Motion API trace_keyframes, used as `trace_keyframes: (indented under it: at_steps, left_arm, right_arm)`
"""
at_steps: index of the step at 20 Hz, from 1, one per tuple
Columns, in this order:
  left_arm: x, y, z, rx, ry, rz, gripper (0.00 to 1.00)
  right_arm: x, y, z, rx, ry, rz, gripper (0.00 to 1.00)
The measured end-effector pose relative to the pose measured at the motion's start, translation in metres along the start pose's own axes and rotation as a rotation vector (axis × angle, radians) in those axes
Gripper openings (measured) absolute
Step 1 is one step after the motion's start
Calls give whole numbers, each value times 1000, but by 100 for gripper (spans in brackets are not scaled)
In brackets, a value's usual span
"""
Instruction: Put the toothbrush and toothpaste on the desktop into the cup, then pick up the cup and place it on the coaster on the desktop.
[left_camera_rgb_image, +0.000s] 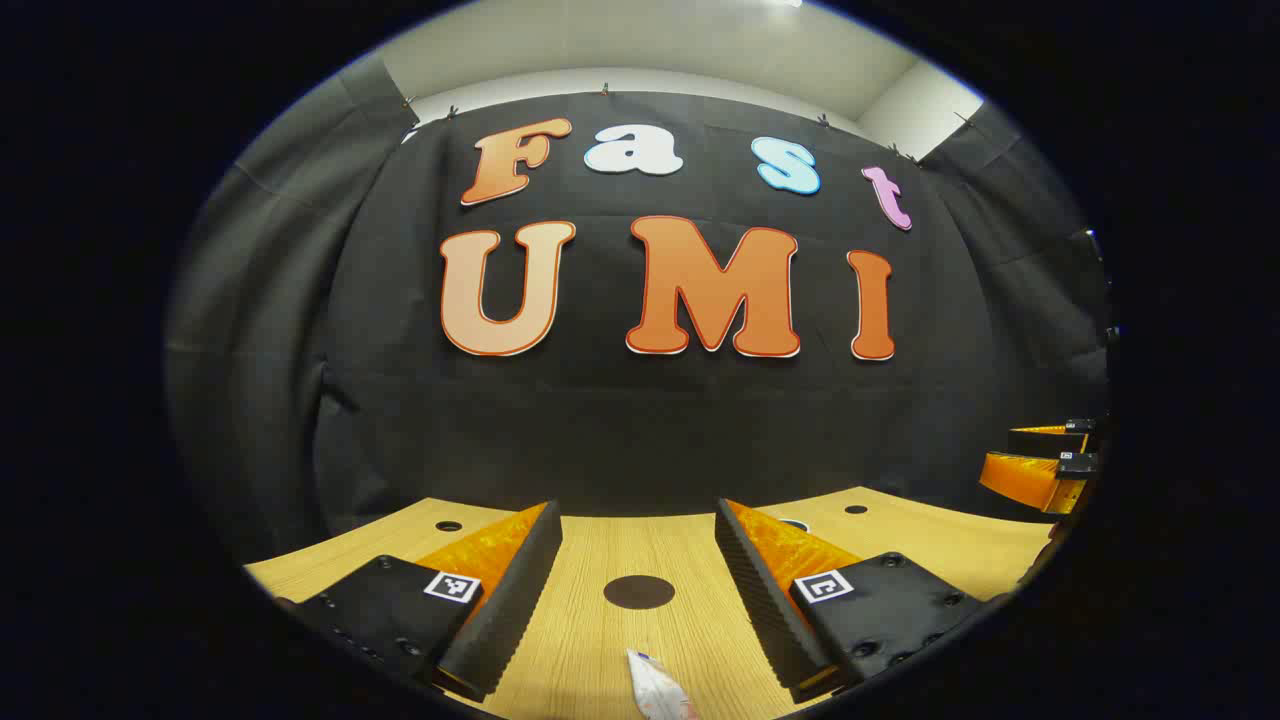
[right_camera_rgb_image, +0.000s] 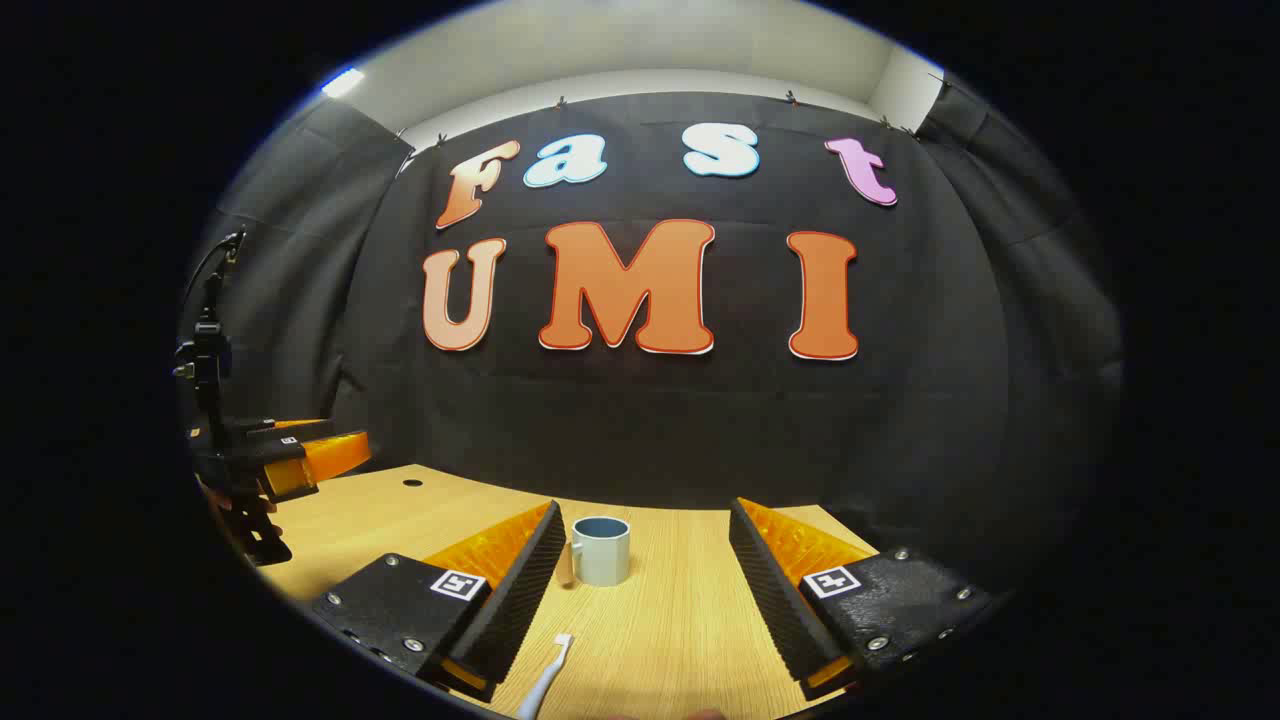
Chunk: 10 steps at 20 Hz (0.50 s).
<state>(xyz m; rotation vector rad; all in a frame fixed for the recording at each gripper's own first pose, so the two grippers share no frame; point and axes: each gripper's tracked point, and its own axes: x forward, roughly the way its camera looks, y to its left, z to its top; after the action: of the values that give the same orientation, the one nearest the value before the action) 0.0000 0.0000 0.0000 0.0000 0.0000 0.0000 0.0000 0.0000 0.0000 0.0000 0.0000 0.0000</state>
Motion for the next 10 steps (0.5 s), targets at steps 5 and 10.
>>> trace_keyframes:
  at_steps: [5, 10]
  left_arm:
    - [2, -8, -11, 9, 41, -7, 96]
    - [2, -12, -16, 13, 76, -3, 98]
  right_arm:
    - [0, 7, -5, 17, 27, 13, 100]
    - [-1, 6, -19, 65, 100, 27, 100]
